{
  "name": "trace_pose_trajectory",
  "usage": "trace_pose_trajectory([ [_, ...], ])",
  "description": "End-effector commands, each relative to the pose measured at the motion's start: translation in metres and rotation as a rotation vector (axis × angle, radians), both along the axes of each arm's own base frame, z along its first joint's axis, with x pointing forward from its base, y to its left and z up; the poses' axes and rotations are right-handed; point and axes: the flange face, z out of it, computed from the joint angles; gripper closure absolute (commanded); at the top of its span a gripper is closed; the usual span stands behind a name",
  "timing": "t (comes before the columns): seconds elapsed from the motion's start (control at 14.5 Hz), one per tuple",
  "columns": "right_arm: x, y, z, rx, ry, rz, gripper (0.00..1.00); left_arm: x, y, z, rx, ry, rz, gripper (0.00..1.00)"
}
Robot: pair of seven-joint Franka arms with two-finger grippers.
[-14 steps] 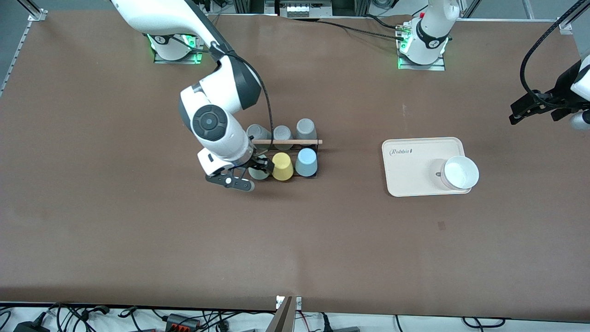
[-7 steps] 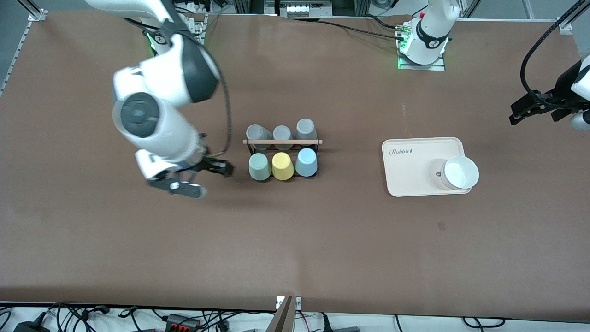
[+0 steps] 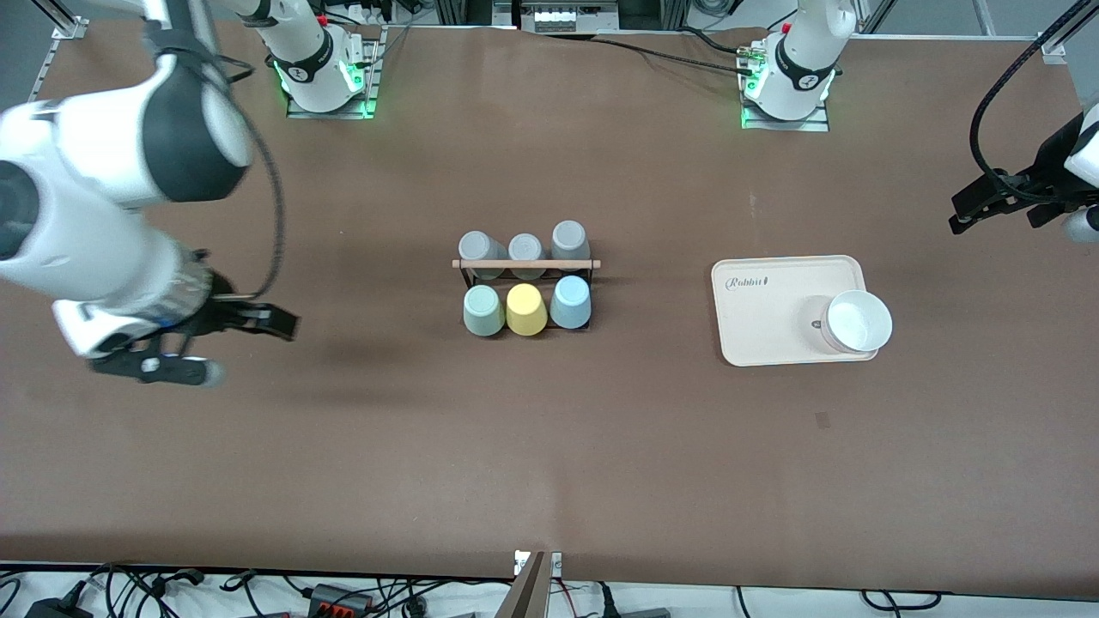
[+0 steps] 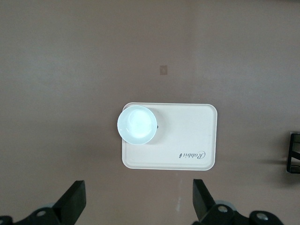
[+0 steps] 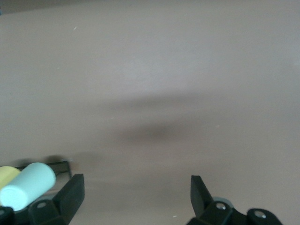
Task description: Hang scattered cups on rack with three cups
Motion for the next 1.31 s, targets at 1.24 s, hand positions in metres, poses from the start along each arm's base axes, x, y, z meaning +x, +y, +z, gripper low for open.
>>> trace_pose_trajectory([
  [1.24, -0.115, -0.144, 0.051, -0.008, -0.105, 0.137, 0.0, -0.003, 0.0, 0.002, -0.009, 0.017, 0.002, 0.0],
])
